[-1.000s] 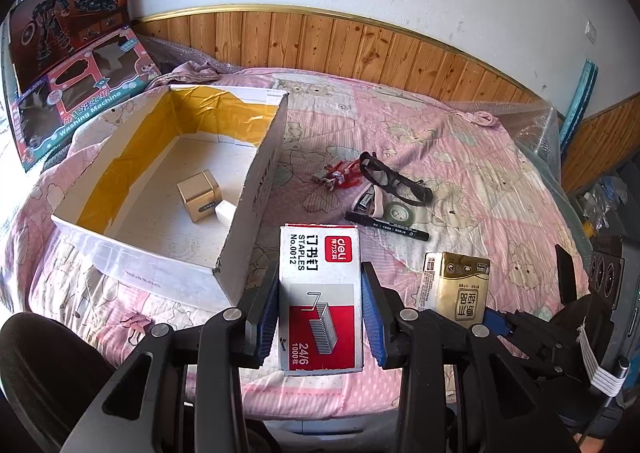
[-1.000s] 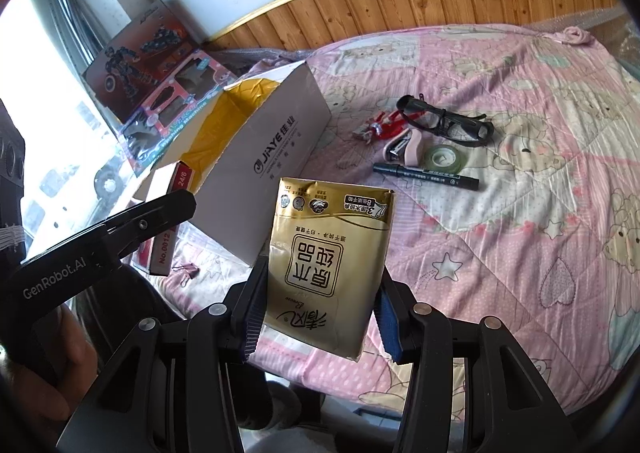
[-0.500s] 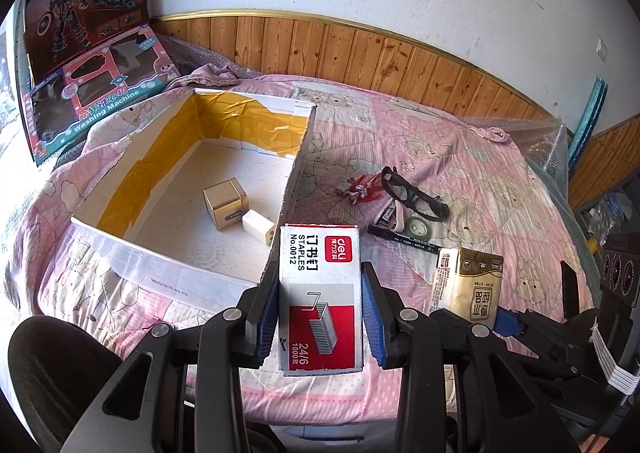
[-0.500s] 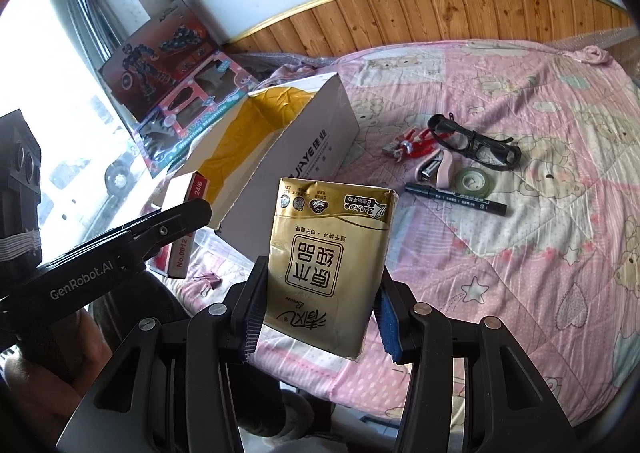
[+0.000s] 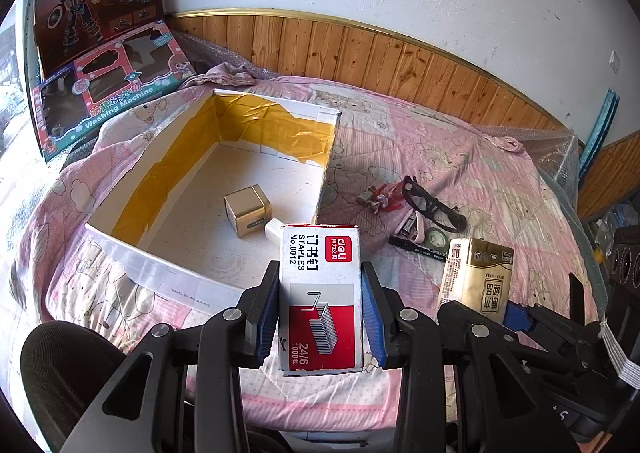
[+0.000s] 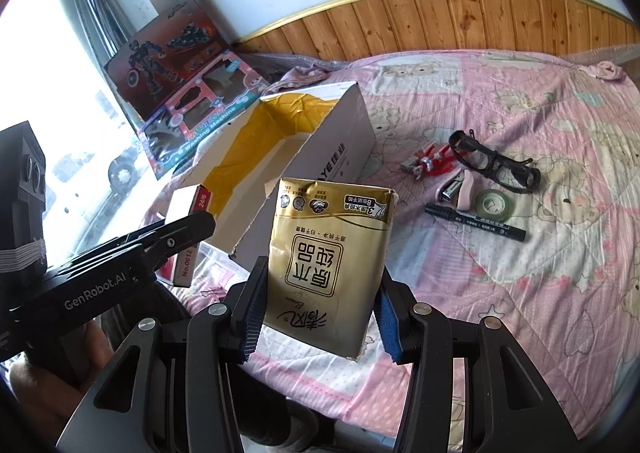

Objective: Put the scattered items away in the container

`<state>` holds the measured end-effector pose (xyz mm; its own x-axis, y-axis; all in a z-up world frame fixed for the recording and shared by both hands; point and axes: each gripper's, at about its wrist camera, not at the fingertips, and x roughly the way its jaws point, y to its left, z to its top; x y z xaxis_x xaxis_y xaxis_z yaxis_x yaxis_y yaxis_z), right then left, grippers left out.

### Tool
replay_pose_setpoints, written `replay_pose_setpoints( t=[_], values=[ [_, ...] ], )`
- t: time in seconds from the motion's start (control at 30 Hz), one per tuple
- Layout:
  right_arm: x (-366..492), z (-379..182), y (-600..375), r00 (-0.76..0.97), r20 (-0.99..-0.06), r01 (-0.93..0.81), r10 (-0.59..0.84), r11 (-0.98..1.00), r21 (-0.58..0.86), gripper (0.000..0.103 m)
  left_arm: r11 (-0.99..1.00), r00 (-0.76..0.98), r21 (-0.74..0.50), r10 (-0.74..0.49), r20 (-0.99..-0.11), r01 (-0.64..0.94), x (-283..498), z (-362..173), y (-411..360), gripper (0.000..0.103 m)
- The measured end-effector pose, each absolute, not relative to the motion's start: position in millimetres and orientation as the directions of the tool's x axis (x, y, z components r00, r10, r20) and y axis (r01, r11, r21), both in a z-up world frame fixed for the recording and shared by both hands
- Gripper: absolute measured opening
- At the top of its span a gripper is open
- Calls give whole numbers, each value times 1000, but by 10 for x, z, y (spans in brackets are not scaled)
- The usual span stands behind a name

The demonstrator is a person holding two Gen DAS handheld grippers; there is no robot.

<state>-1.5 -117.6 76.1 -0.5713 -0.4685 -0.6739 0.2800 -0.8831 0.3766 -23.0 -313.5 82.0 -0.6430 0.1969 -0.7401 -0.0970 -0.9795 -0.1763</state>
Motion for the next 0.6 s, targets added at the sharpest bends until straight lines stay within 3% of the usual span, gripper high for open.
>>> replay_pose_setpoints(
  t=[0.6],
  values=[
    [-392,941,-1541,-562,-673,335,-480,-877,346,50,-981,-658,-189,167,-735,-39,-517,873,-3553,39]
  ],
)
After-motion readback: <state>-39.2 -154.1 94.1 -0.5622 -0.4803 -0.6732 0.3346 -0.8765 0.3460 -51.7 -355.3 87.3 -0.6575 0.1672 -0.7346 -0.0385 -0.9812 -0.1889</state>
